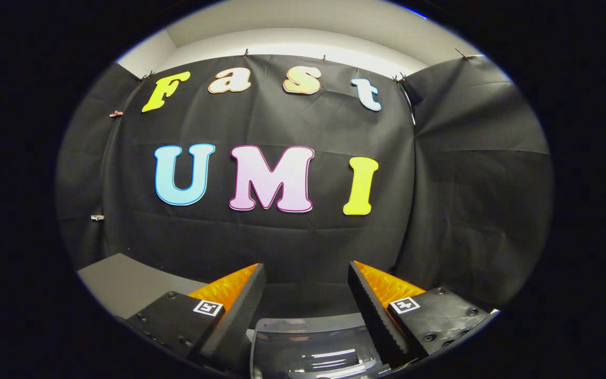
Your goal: Put the clothes into the washing machine and then close the washing machine lid.
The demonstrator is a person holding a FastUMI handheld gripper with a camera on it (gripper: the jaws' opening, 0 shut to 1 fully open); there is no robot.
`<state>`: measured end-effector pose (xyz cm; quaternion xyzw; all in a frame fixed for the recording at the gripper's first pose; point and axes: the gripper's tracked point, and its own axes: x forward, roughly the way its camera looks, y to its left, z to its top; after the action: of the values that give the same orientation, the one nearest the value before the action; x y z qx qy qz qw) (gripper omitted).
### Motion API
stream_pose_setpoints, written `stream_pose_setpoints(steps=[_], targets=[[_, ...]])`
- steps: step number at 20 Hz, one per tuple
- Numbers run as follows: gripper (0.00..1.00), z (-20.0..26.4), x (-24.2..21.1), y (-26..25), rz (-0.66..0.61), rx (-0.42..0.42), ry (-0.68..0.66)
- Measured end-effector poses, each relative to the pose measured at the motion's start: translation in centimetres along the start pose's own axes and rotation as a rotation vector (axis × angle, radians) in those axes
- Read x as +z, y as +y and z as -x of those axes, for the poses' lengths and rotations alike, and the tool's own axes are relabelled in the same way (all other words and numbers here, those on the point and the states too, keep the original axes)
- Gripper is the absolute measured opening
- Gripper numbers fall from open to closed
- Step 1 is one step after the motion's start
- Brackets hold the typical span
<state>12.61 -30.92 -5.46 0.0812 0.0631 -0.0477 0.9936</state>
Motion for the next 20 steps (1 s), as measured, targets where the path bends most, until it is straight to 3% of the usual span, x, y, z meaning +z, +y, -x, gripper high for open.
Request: stream_pose_setpoints(steps=[10,20], targets=[[0.99,7.2,2.4,17.7,-0.044,0.074,-0.025],[0.98,11.8,0.3,26.6,-0.036,0.13,0.012]])
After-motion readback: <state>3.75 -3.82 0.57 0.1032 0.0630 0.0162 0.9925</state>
